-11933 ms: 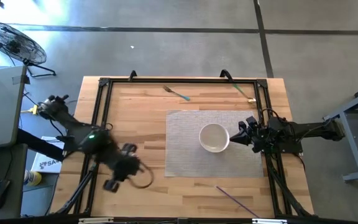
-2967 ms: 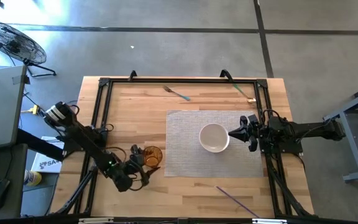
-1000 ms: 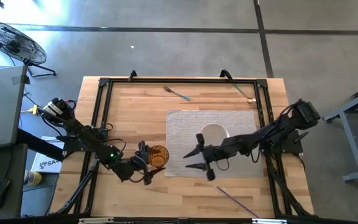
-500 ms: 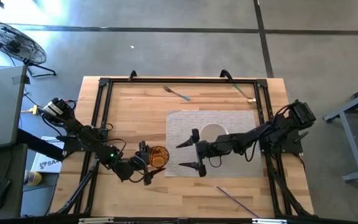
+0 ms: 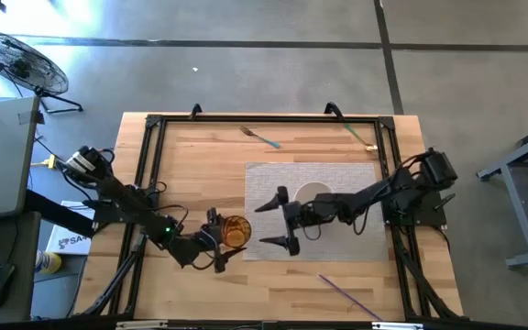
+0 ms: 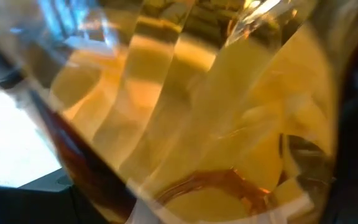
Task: Pick & Place Utensil
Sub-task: Put the brown cup on the gray mat to the top right of the white bowl
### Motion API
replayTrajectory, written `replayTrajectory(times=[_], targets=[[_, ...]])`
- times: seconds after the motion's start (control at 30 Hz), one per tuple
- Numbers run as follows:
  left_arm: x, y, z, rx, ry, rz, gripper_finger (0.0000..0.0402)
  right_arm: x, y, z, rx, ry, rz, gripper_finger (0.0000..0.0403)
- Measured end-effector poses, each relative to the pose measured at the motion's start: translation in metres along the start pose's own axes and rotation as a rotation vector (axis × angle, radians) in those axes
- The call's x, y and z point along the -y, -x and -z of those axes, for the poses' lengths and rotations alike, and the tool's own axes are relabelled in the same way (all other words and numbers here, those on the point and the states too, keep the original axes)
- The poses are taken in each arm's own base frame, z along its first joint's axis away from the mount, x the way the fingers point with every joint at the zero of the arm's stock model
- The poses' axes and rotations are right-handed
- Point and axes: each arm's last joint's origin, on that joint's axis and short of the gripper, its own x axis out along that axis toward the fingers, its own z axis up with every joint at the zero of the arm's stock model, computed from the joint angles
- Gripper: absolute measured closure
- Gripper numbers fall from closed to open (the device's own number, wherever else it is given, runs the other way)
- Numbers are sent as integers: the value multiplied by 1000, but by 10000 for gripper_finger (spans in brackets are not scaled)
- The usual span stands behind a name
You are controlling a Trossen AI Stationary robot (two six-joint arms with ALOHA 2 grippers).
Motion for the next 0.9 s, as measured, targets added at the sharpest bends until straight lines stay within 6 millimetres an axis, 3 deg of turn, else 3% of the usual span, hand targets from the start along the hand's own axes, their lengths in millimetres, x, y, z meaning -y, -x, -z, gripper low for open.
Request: replayTrajectory(times=[0.27,0.5,0.9], targets=[[-1,-7,1,-1,15,32,57,0,-39,22,-95,30,8,6],[-1,-7,1,5,18,21,57,-2,-65,24,-149,24,-18,6],[-1,-7,0,15,21,-1,57,-14,-67,21,-128,69,79,12]])
